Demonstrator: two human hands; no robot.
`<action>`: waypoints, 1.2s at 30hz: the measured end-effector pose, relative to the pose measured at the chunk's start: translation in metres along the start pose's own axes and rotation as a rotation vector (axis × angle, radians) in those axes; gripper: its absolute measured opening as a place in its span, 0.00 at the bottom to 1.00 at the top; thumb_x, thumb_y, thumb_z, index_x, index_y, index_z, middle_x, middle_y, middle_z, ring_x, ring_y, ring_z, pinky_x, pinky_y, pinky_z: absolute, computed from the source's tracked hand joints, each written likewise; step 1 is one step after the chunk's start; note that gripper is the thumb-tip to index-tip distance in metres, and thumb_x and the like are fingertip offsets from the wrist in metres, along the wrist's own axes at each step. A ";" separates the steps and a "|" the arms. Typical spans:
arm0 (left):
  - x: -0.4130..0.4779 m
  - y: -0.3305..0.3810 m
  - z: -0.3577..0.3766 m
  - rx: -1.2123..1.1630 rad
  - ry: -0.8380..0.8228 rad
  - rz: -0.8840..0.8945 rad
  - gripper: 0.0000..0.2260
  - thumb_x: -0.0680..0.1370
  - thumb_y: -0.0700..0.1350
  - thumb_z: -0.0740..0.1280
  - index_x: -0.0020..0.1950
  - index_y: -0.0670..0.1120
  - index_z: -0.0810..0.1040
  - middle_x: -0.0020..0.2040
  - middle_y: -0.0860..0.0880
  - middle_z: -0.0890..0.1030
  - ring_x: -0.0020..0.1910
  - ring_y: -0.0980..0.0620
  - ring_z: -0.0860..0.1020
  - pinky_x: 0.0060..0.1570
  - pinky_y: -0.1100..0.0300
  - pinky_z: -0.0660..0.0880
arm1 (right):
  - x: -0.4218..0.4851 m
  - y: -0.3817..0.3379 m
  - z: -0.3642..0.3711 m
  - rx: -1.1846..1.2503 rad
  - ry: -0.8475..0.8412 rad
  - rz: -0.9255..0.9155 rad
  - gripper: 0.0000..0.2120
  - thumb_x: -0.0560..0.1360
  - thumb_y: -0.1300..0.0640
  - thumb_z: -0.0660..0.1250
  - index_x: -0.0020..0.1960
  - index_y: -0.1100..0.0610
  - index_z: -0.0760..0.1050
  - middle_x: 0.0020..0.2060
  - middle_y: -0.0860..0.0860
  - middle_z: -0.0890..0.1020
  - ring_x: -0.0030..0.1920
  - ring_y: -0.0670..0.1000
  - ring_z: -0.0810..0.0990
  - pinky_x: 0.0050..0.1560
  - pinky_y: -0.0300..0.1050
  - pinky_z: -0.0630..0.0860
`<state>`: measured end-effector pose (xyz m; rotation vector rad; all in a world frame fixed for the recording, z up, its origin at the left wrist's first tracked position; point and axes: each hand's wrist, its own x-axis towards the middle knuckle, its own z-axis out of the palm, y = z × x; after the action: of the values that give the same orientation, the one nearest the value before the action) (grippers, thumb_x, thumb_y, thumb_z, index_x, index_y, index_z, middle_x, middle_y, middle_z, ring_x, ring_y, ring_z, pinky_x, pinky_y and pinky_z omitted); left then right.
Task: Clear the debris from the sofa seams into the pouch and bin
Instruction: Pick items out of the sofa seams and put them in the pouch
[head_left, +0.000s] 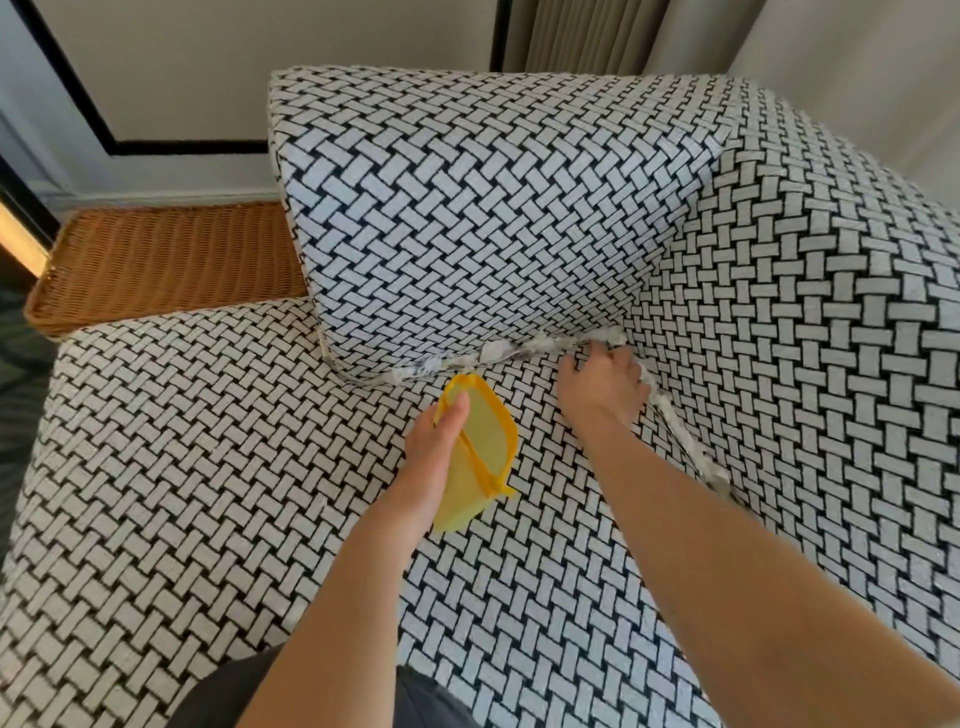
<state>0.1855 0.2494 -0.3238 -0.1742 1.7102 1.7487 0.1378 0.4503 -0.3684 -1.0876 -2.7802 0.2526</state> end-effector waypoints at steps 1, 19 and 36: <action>0.001 0.001 0.000 -0.004 0.003 0.002 0.42 0.62 0.67 0.54 0.74 0.53 0.54 0.70 0.43 0.62 0.58 0.47 0.68 0.55 0.50 0.66 | 0.004 -0.001 0.001 0.000 -0.015 0.011 0.24 0.76 0.42 0.55 0.66 0.55 0.68 0.63 0.59 0.69 0.63 0.58 0.67 0.61 0.54 0.64; 0.017 -0.015 -0.004 -0.023 0.018 0.039 0.51 0.56 0.76 0.60 0.74 0.56 0.53 0.72 0.46 0.60 0.58 0.50 0.67 0.55 0.52 0.65 | 0.032 0.003 -0.001 0.039 -0.066 -0.094 0.17 0.75 0.43 0.58 0.57 0.52 0.74 0.59 0.59 0.72 0.61 0.60 0.68 0.61 0.55 0.62; 0.010 -0.011 0.004 0.059 0.032 0.078 0.41 0.63 0.72 0.57 0.72 0.54 0.58 0.71 0.46 0.62 0.64 0.46 0.67 0.60 0.47 0.66 | -0.056 0.004 -0.030 0.794 -0.177 -0.142 0.09 0.78 0.57 0.59 0.40 0.55 0.73 0.30 0.47 0.75 0.27 0.42 0.69 0.27 0.34 0.66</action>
<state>0.1848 0.2557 -0.3377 -0.1108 1.8118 1.7572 0.1876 0.4181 -0.3438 -0.6750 -2.4561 1.3356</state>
